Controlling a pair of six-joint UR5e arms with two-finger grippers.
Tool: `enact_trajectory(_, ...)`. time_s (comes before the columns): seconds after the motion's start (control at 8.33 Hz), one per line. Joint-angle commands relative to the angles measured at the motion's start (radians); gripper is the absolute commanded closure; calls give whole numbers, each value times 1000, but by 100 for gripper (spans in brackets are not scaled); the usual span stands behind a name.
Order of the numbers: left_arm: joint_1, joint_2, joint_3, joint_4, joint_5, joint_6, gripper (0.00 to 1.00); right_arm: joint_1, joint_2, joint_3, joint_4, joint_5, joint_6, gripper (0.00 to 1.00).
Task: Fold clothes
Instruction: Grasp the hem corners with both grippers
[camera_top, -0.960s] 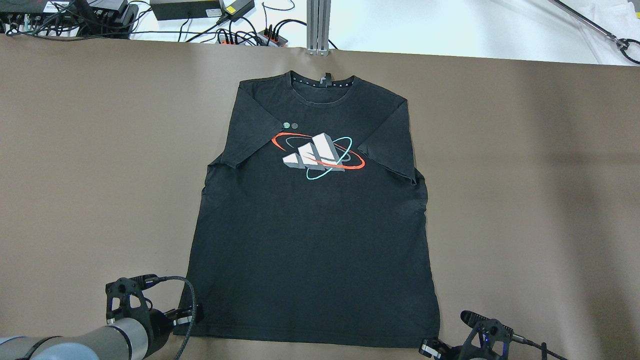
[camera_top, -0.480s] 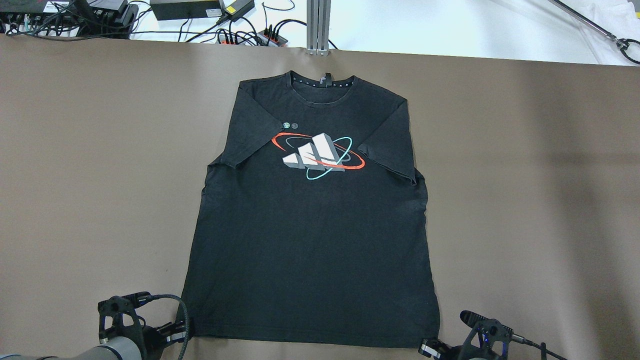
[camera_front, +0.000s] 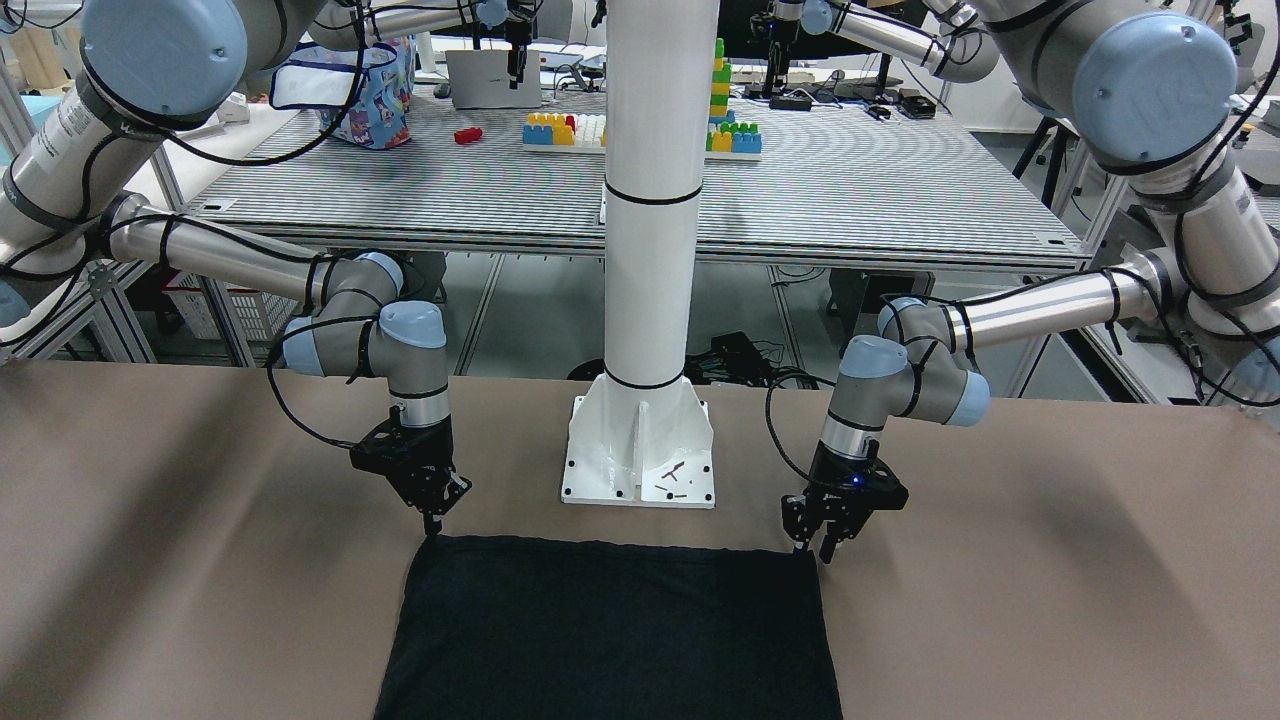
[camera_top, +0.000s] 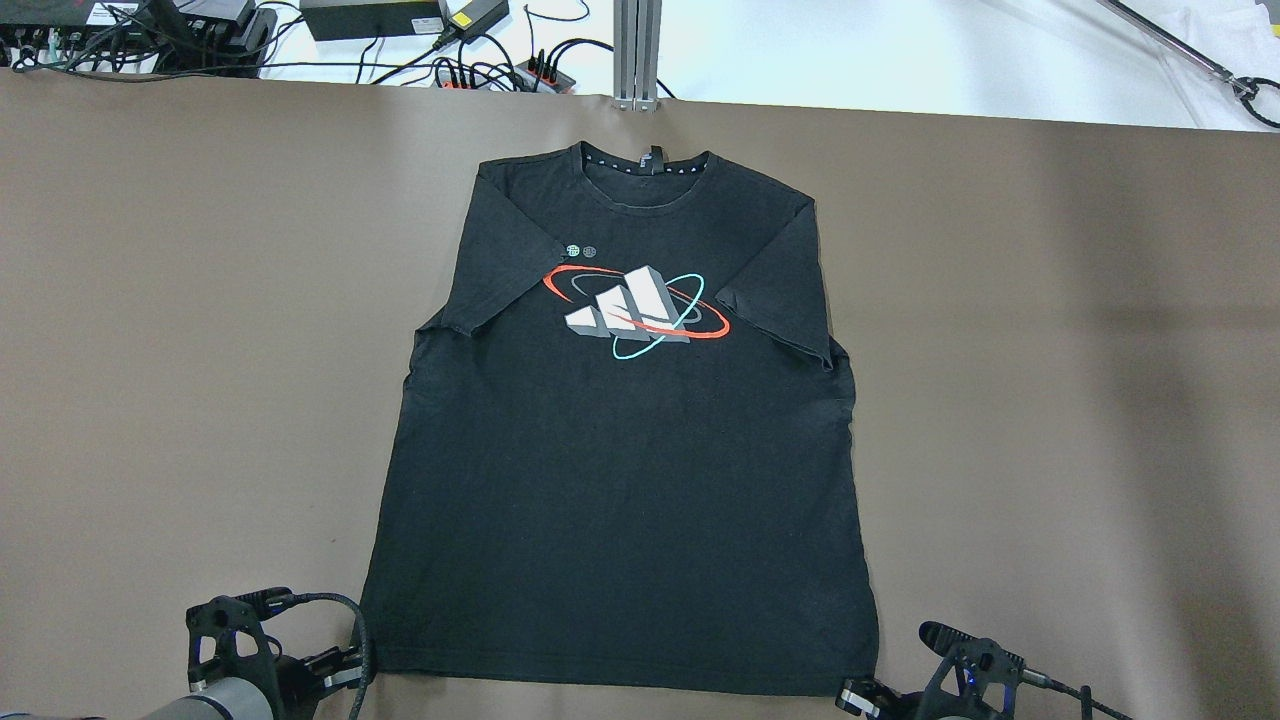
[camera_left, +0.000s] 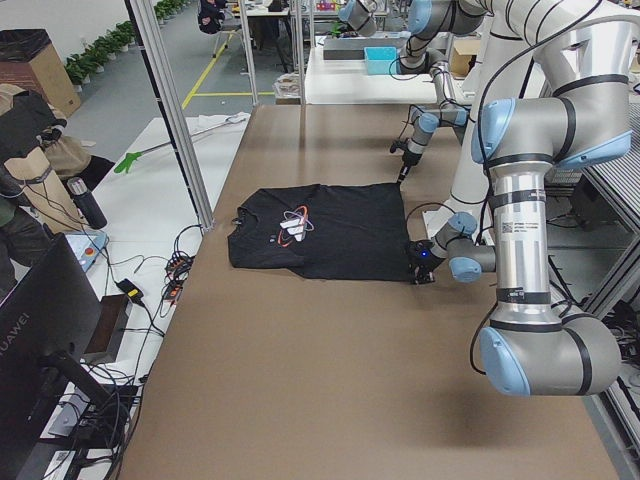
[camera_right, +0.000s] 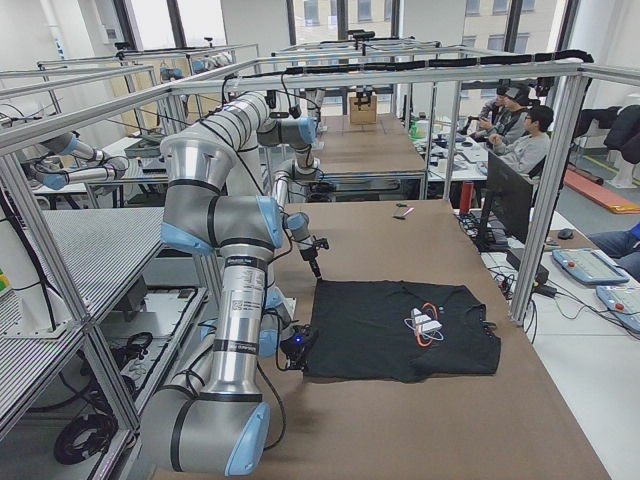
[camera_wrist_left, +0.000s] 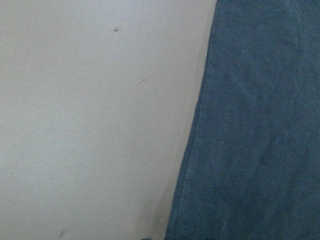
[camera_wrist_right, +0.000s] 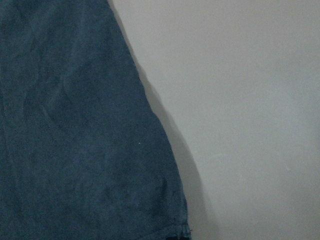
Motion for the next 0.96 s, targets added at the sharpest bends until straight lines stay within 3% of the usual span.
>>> enact_trajectory(0.0, 25, 1, -2, 0, 7, -20, 63, 1, 0, -1, 0, 0, 0, 100)
enact_trajectory(0.24, 31, 2, -2, 0, 8, -20, 80, 1, 0, 0, 0, 0, 0, 100)
enact_trajectory(0.36, 31, 4, -2, 0, 7, -20, 100, 1, 0, 0, 0, -2, 0, 100)
enact_trajectory(0.6, 28, 16, -32, 0, -1, -18, 100, 3, 0, 3, 0, 0, 0, 100)
enact_trajectory(0.84, 28, 111, -162, 0, -40, -18, 100, 7, -7, 43, 0, 1, 0, 100)
